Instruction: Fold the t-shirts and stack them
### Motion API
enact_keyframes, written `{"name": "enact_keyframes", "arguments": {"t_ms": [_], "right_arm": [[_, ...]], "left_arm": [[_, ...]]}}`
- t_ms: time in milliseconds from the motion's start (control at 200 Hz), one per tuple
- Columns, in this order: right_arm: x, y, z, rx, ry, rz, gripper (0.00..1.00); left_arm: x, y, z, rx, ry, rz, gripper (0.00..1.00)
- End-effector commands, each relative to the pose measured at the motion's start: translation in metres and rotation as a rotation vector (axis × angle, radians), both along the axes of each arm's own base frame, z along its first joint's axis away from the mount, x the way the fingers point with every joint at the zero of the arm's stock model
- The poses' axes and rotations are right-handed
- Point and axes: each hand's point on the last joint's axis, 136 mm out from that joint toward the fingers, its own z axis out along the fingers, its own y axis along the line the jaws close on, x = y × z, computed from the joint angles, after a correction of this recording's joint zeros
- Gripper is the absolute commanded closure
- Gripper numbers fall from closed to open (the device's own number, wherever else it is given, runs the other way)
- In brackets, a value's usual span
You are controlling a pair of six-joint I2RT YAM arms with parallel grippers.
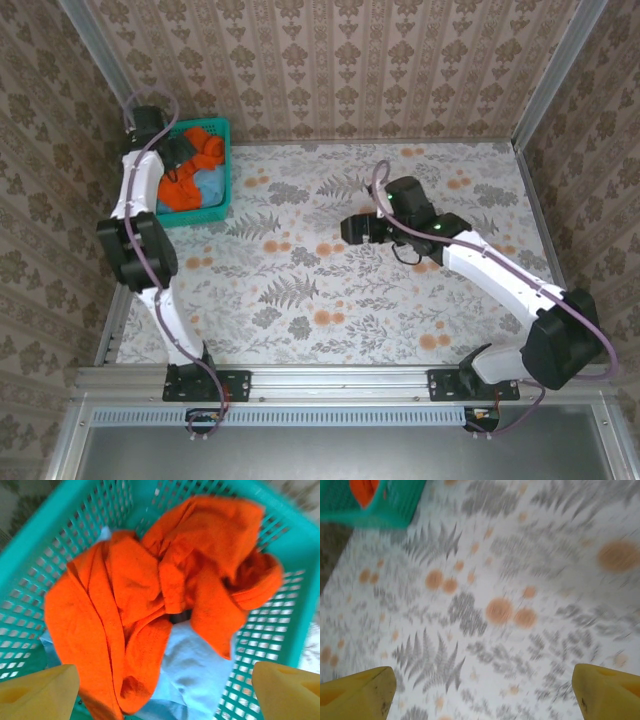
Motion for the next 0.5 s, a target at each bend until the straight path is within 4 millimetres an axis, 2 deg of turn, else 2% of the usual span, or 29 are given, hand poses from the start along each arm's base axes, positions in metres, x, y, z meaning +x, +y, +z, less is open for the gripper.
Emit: {"name": "enact_keyframes", "arguments": {"t_ms": [0, 145, 245, 355, 495], "right_arm": [[-0.029, 0.019, -0.015, -0.045, 0.110, 0.105, 0.08], [-0.047, 0.037, -0.025, -0.061, 0.155, 0.151, 0.08], [-0.052, 0.041, -0.032, -0.091, 0.181, 0.160, 0.08], [-0.049, 0.043, -0.034, -0.104, 0.195, 0.148, 0.08], [-0.049, 0.046, -0.036, -0.108, 0.212, 0.148, 0.09]], "left_arm": [[-0.005, -0.008, -0.012, -0.054, 0.109, -0.013, 0.08], [0.034, -0.021, -0.030, -0.105, 0.073, -0.059, 0.09], [0.058, -0.031, -0.043, -0.140, 0.043, -0.077, 0.09], [0.080, -0.033, -0.047, -0.155, -0.005, -0.087, 0.10], [0.099, -0.035, -0.053, -0.210, -0.063, -0.077, 0.23]]}}
